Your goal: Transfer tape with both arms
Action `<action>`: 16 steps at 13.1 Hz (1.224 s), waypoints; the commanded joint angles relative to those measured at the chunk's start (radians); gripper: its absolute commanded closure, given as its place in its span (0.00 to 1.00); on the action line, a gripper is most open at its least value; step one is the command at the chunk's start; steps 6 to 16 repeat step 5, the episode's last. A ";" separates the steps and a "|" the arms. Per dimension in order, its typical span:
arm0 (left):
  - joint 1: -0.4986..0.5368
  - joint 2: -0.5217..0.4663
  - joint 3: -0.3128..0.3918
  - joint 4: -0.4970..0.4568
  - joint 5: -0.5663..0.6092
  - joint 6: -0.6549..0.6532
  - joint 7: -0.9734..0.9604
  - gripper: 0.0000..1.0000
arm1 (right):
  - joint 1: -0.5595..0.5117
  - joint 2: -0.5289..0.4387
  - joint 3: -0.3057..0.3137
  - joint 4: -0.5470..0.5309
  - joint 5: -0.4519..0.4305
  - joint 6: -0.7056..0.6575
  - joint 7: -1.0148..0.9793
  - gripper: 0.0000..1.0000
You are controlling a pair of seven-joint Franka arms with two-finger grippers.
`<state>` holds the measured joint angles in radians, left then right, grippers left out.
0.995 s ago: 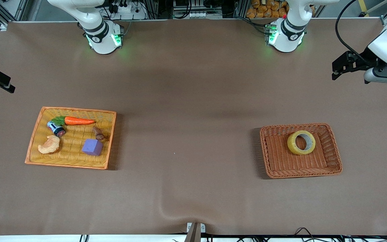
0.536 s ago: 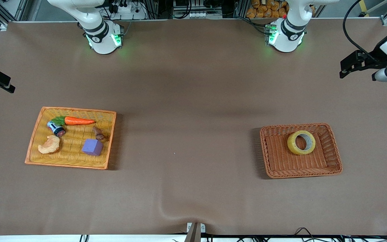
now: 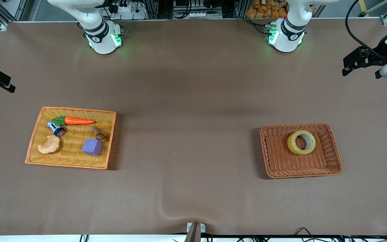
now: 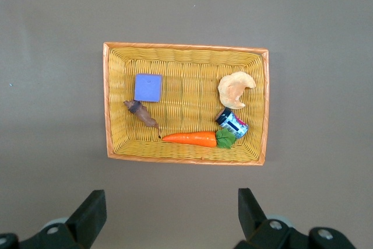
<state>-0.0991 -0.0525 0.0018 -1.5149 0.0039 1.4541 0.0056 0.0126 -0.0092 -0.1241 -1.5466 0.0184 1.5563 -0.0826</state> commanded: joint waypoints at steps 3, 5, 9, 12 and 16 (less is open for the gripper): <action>0.007 -0.012 0.000 0.005 -0.010 -0.023 0.024 0.00 | -0.019 0.011 0.014 0.017 0.000 -0.015 -0.013 0.00; 0.007 -0.012 0.003 0.005 -0.010 -0.023 0.022 0.00 | -0.020 0.011 0.014 0.017 -0.001 -0.015 -0.011 0.00; 0.007 -0.012 0.003 0.005 -0.010 -0.023 0.022 0.00 | -0.020 0.011 0.014 0.017 -0.001 -0.015 -0.011 0.00; 0.007 -0.012 0.003 0.005 -0.010 -0.023 0.022 0.00 | -0.020 0.011 0.014 0.017 -0.001 -0.015 -0.011 0.00; 0.007 -0.012 0.003 0.005 -0.010 -0.023 0.022 0.00 | -0.020 0.011 0.014 0.017 -0.001 -0.015 -0.011 0.00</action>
